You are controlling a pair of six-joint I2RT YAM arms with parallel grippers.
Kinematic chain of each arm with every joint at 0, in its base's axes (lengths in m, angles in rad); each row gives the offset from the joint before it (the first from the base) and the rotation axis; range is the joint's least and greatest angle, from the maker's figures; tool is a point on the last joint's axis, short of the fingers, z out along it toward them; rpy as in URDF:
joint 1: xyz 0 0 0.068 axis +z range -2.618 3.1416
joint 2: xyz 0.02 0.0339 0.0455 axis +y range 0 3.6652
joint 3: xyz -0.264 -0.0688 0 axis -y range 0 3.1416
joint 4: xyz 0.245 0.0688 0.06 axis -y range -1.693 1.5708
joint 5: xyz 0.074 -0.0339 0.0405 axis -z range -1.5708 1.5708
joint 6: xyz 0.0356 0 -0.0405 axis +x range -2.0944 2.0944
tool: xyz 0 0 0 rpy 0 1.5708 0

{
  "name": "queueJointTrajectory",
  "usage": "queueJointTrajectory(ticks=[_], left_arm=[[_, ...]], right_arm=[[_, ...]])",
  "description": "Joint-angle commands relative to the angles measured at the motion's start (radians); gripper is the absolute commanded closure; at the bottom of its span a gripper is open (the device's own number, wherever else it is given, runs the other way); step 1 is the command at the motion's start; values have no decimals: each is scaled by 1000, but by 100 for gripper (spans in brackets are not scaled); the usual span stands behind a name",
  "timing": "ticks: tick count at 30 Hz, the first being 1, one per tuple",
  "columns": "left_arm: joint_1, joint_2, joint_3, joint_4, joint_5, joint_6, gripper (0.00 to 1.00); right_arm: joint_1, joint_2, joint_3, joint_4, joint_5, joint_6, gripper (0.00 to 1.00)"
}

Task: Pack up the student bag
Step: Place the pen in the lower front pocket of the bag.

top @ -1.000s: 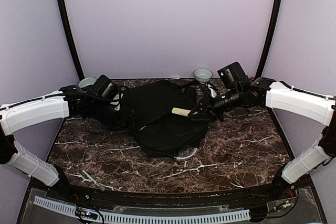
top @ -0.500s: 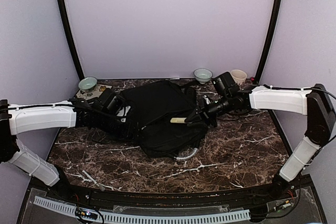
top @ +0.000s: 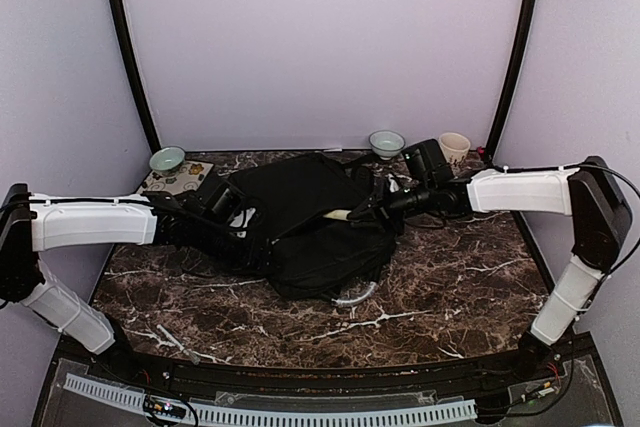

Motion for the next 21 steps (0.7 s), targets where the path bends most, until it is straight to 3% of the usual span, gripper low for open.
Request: queueJointTrajectory(ticks=[1,6,9,17,18,21], left_arm=[[-4,-41,-10,0,-30,11,31],[-5,-41,-14,20,-50,8,32],[-4,-34,2,4,-54,11,32],[-4,-66,-8,-18,-76,-1,33],[-4,-71,-11,-19,-80,-3,33],[-4,-85,-13,-29,-95,-6,33]], right_arm=[[-2,-83,-97,168,234,9,100],[47,-58,-195,418,349,-13,100],[72,32,-172,511,326,-36,100],[104,192,22,556,328,-134,100],[103,214,47,563,324,-135,97],[100,255,120,550,279,-136,76]])
